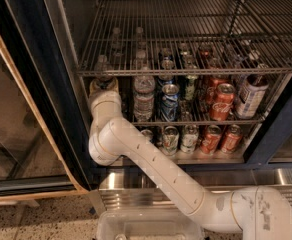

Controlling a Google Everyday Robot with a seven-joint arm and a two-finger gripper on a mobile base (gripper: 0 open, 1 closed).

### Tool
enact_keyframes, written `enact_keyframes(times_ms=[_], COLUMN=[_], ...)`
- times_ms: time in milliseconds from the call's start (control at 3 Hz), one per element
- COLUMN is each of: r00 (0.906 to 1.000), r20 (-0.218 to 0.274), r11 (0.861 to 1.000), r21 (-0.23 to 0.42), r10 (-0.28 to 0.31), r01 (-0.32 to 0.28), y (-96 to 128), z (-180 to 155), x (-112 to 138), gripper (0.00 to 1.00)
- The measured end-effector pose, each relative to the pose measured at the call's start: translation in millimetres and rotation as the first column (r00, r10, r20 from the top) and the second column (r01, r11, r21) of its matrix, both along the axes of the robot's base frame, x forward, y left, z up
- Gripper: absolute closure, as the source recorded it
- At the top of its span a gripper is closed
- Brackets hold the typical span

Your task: Pick water bottle from middle shelf of fridge

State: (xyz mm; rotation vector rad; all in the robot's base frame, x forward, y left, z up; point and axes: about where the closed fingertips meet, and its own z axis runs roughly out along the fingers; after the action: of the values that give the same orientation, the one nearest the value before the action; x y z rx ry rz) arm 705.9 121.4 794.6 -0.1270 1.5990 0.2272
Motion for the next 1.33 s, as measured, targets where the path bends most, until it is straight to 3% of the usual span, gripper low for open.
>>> enact_keyframes(times_ms=[333,1333], r00=[1.0,0.9997], r20=[0.006,-0.019], r11=[1.0,1.0], r21=[-0.007,-0.028], r10=[-0.003,-0.013], r01=[0.003,0.013], y=[3,3], z=[6,5], x=[-22,-49], gripper=[1.0,1.0])
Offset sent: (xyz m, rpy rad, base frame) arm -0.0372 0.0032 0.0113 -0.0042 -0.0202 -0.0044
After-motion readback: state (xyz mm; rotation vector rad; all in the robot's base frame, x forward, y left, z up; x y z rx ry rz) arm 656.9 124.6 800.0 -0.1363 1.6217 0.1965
